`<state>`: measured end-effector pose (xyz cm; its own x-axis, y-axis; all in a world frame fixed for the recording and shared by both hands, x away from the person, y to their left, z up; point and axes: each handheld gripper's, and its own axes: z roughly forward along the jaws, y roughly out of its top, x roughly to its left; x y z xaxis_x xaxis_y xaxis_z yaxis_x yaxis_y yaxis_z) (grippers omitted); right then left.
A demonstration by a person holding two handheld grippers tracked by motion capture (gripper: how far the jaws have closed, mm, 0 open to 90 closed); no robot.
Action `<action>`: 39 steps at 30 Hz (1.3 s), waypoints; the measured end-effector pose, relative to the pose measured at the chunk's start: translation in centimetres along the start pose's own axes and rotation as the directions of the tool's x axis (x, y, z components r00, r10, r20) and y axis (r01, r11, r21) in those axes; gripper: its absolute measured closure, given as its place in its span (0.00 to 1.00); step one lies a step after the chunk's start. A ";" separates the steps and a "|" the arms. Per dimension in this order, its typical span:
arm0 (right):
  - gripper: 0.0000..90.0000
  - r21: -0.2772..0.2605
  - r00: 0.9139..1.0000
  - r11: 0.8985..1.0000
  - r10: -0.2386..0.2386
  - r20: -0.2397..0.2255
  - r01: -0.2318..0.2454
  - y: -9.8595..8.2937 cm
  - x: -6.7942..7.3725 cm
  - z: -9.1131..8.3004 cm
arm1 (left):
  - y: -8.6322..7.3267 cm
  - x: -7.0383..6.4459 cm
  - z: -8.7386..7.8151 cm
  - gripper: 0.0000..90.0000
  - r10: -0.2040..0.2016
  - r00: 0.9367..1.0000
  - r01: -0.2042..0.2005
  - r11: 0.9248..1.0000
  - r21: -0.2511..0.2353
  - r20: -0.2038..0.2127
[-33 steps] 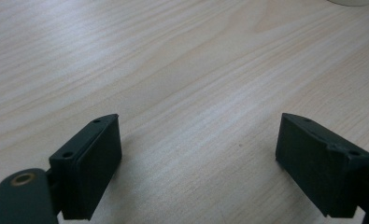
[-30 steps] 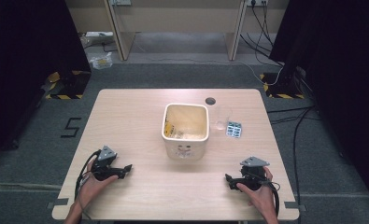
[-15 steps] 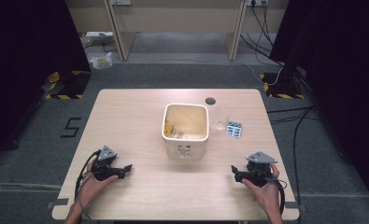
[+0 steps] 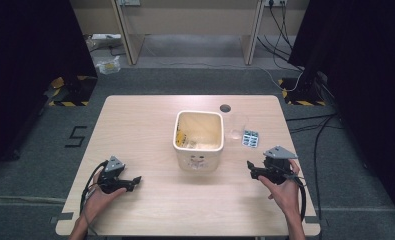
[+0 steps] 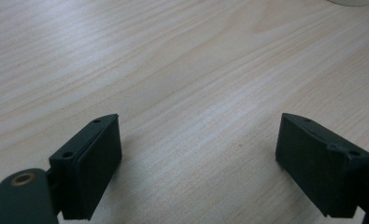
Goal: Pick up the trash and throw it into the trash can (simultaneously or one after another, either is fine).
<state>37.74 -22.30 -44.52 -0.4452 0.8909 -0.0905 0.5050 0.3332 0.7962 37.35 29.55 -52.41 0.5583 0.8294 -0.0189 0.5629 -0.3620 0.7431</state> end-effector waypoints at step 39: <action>0.50 0.031 0.974 0.974 -0.223 -0.026 0.224 10.4 -0.5 8.5 | 0.0 0.0 0.0 0.15 0.000 1.000 0.000 1.000 0.000 0.000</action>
<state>49.53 -16.63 -41.26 -0.5661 0.7854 -0.2503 0.4152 0.5340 0.7365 37.35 29.55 -52.41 0.5584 0.8294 -0.0191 0.5629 -0.3618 0.7431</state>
